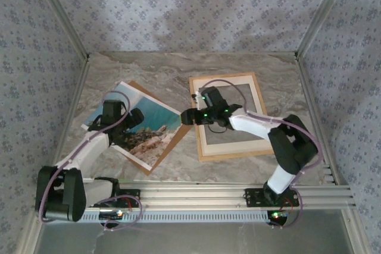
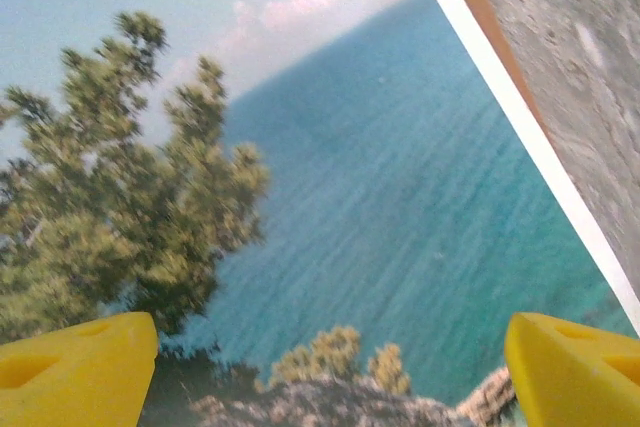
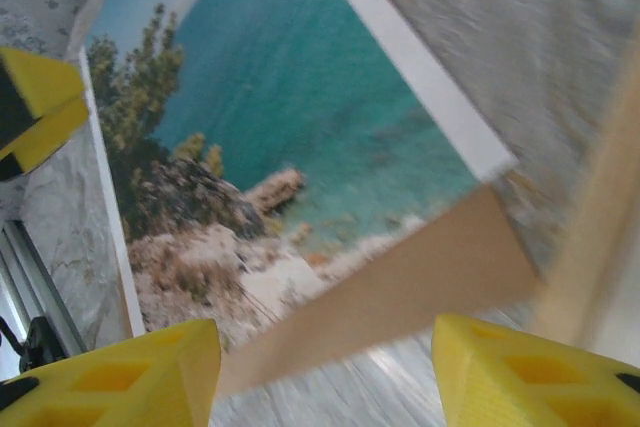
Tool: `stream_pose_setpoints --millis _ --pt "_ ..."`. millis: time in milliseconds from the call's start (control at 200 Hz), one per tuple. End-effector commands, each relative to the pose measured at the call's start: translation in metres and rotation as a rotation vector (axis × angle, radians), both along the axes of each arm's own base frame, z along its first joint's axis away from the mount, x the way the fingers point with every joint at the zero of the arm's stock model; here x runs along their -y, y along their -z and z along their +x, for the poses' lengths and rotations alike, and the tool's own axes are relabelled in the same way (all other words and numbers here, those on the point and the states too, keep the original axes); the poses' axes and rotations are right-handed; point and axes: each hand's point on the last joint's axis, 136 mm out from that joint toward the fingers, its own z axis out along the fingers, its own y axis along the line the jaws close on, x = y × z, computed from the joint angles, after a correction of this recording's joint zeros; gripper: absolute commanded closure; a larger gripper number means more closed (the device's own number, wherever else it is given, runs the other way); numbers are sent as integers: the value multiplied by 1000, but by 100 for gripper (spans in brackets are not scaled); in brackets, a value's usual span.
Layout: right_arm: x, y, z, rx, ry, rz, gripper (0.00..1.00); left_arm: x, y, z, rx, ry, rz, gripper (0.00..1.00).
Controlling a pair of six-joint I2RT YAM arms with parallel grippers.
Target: Put the photo into the frame
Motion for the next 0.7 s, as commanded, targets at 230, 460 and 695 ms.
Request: stream_pose_setpoints --millis 230,460,695 --pt "-46 16 31 153 -23 -181 32 8 19 16 -73 35 -23 11" --pt "-38 38 59 201 -37 -363 30 -28 3 -4 -34 -51 117 10" --pt "-33 60 77 138 -28 -424 27 -36 25 -18 -86 -101 59 10"
